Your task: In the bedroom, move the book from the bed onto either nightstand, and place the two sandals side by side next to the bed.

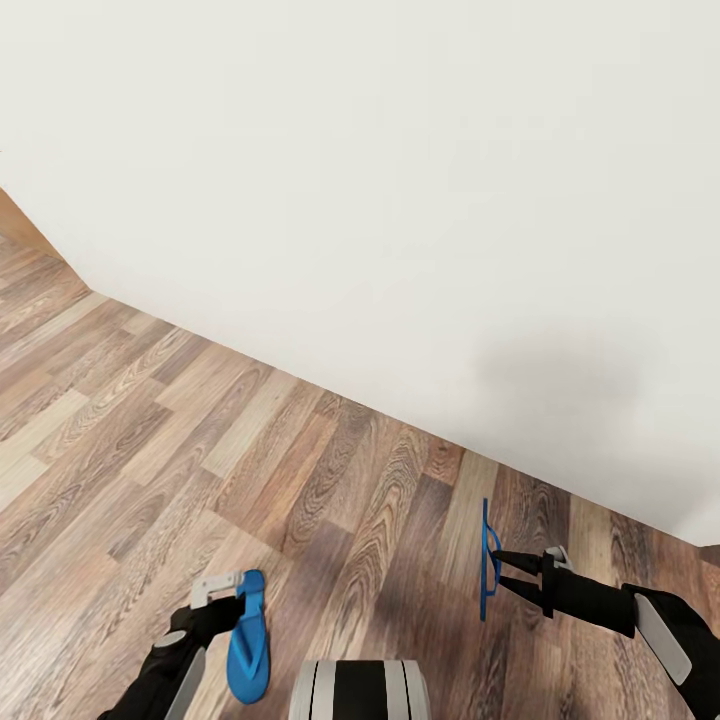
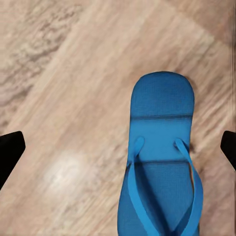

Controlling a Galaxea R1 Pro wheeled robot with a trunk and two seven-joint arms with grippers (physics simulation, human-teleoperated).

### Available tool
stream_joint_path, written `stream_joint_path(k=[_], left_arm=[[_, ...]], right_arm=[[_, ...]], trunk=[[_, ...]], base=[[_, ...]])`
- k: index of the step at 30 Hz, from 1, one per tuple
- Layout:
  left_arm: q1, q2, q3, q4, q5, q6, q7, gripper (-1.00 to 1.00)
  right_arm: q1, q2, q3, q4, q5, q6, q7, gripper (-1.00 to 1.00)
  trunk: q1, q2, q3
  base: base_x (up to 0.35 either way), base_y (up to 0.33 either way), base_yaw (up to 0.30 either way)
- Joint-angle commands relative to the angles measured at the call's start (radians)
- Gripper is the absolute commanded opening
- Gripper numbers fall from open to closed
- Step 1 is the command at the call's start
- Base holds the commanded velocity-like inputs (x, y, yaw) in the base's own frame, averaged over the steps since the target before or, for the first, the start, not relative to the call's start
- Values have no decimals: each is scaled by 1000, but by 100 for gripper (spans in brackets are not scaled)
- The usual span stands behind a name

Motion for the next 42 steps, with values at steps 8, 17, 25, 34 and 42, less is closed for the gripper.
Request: stream_joint_path(k=[8,17,25,34,42], left_arm=[[0,-27,-33,0,7,-11,5,100],[0,-52,-39,40,6,-89,5,100],[0,-54,-38,72,5,-106,5,100],[0,-54,-38,73,5,-106,5,100],[0,-55,-38,73,4,-106,5,100]], right_arm=[[-1,0,-1,0,2,4,6,-100],[0,0,-1,0,2,4,5,-100],[0,0,-1,0,2,4,5,-100],[0,0,-1,0,2,4,5,-100],[-1,0,-1,0,2,4,5,-100]], trunk=[[0,0,-1],[0,0,-1],[1,-1,-8],[5,-3,-43],[8,-5,-74]], base=[[0,0,0],[0,0,0],[0,0,0],[0,0,0],[0,0,0]])
